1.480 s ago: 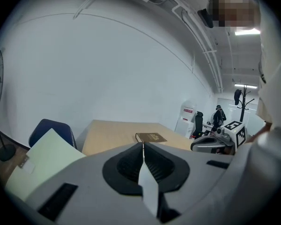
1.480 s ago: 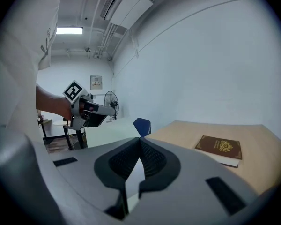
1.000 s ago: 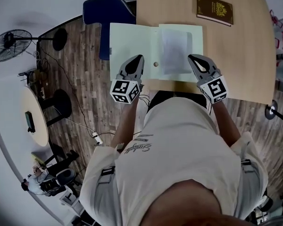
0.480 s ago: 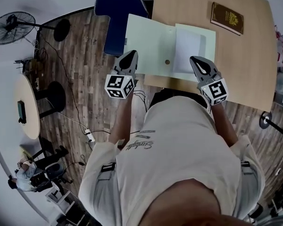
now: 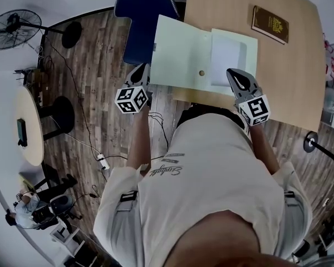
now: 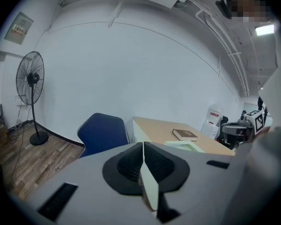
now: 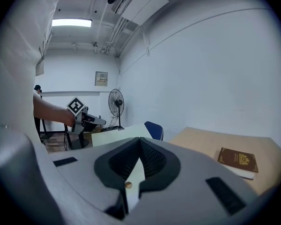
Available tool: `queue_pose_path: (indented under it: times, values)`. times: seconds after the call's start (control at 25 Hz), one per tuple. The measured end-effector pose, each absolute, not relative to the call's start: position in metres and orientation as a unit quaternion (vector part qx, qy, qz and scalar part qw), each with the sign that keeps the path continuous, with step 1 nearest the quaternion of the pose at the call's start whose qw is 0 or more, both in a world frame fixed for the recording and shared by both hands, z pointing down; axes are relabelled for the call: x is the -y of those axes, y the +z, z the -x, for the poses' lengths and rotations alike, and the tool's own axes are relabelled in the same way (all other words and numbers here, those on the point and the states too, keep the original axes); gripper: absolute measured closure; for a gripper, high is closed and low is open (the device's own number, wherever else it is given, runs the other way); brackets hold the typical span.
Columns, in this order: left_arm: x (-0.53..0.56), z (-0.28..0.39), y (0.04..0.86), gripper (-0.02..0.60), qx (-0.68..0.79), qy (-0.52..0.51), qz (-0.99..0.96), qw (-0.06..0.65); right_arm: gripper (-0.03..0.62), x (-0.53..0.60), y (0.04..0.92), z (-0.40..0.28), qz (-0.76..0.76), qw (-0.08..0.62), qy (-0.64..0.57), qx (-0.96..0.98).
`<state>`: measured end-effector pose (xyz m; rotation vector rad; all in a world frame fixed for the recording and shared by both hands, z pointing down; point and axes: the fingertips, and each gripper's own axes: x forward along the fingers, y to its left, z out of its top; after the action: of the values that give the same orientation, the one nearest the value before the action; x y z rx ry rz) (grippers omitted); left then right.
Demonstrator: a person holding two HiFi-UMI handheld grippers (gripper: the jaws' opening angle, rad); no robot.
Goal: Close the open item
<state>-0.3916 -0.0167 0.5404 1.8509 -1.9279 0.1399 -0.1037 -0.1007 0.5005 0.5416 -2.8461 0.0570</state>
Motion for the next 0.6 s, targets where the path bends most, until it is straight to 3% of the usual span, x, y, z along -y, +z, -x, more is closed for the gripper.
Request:
queue_pose_path:
  times: [0.6]
  values:
    - [0.023,0.413,0.610,0.565,0.666,0.028,-0.671,0.323,0.599,0.106,0.509,0.109,-0.190,0.133,0.029,0.972]
